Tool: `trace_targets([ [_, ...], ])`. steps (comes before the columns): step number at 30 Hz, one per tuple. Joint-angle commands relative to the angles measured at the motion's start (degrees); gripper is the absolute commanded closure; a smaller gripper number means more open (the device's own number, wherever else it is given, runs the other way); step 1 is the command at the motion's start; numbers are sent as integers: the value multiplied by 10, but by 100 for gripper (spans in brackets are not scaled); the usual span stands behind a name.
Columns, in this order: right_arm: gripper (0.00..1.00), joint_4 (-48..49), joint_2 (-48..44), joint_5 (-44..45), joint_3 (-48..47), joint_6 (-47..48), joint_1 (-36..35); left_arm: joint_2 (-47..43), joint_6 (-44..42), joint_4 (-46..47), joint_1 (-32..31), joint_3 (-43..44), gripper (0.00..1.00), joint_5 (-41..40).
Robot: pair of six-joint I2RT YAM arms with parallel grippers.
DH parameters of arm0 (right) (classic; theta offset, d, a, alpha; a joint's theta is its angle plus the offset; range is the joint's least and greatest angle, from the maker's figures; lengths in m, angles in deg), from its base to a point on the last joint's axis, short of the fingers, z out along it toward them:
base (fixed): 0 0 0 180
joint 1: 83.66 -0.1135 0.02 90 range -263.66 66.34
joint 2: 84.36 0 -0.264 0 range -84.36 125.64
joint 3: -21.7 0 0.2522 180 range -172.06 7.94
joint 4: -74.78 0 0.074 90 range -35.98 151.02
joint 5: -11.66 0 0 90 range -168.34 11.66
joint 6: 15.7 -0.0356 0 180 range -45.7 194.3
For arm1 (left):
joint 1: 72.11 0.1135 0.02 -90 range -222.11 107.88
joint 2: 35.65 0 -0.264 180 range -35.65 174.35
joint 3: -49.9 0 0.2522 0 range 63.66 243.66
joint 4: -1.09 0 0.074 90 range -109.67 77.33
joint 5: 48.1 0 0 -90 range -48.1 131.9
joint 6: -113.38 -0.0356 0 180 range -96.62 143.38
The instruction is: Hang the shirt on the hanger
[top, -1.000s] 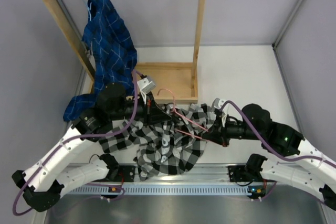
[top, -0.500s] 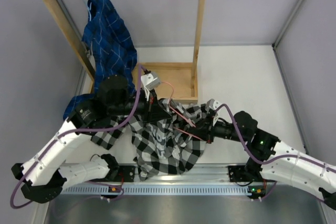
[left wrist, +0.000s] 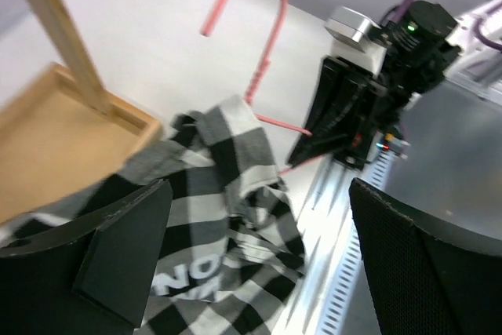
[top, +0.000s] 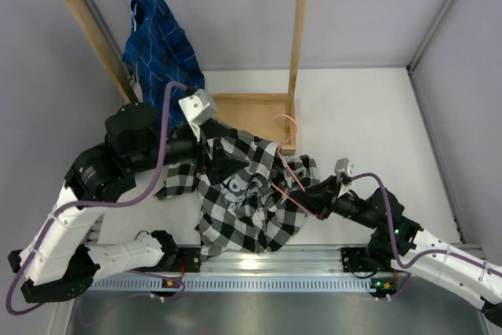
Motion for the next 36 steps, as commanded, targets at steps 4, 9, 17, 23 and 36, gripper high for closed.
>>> trace_targets([
  [4, 100, 79, -22, -6, -5, 6, -6, 25, -165, 26, -2, 37, 2, -158],
  [9, 100, 40, -56, -33, -7, 19, -6, 72, -268, 14, -2, 25, 3, 50],
  [17, 100, -123, -110, -65, -52, 53, -6, 120, -305, 16, -2, 24, 11, 256],
  [23, 100, -186, -144, -80, -79, 70, -6, 147, -298, 15, -1, 22, 28, 308],
  [36, 100, -225, -135, -129, -118, 92, -5, 153, -301, -4, -1, 6, 59, 328],
])
